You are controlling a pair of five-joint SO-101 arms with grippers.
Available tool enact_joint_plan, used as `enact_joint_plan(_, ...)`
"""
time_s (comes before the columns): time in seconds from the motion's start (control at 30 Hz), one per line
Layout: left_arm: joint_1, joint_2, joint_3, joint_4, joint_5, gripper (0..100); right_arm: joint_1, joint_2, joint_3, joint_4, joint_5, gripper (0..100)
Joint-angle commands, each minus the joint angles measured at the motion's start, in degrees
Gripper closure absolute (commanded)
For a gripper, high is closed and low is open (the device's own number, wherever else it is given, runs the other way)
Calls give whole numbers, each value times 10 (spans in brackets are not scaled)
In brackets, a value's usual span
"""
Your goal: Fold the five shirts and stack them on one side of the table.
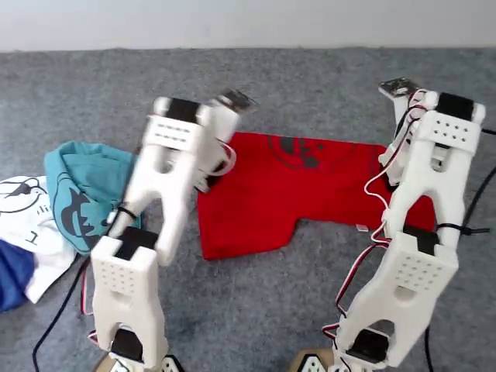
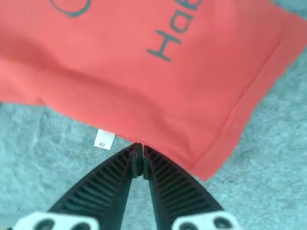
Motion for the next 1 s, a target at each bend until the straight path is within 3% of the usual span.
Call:
enact_joint_plan(0.0, 53, -37, 27, 11, 2, 928, 32, -40, 0, 24, -12, 990)
enact_joint_plan(0.13, 70, -40, 58, 11, 2, 839, 87, -41, 0, 24, -12, 990)
enact_joint_plan(0.47, 109, -66, 155, 11, -49, 833, 178, -41, 0, 24, -11, 990)
enact_joint_plan(0.77, 84, 0, 154, 10, -49, 841, 182, -42, 0, 24, -11, 990)
enact_joint_plan(0.97, 87, 20, 154, 10, -52, 919, 184, -42, -1, 24, -11, 990)
